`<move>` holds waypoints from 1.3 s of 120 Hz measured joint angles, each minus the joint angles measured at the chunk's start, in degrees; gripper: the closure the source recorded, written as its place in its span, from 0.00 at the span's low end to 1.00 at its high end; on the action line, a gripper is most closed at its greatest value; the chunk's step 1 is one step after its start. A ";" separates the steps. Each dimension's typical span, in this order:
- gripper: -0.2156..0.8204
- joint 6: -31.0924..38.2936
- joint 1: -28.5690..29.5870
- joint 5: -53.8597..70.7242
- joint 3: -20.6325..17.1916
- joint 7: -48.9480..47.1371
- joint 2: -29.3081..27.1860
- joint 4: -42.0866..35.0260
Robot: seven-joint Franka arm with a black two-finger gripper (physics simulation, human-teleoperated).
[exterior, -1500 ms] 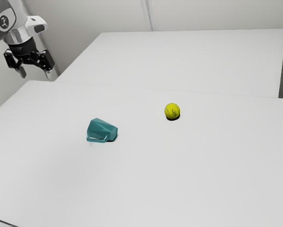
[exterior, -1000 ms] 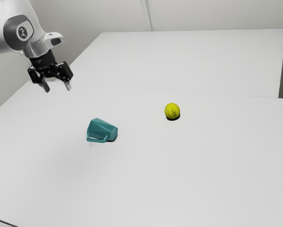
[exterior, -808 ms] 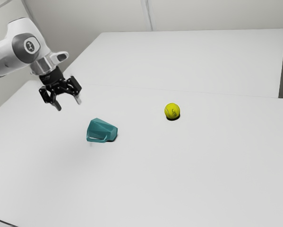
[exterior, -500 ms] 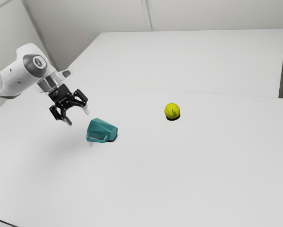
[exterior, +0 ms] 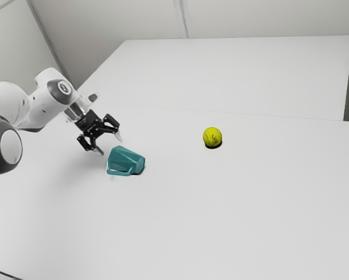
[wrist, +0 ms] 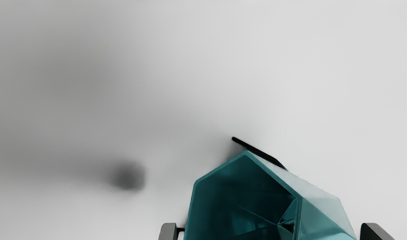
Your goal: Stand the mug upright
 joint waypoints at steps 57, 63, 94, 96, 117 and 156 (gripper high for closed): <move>0.40 1.78 -0.09 -10.49 -1.31 1.92 0.64 -2.90; 0.51 1.73 -0.08 -10.64 -1.34 2.00 0.64 -3.00; 0.86 1.59 -0.12 -10.66 -2.08 2.09 0.16 -2.75; 0.88 1.59 -0.13 -10.64 -2.25 2.05 0.12 -2.71; 0.94 1.61 -0.42 -10.34 -3.38 1.58 -0.77 -2.56; 0.96 2.64 -4.60 -0.35 -3.96 0.02 -8.28 -4.60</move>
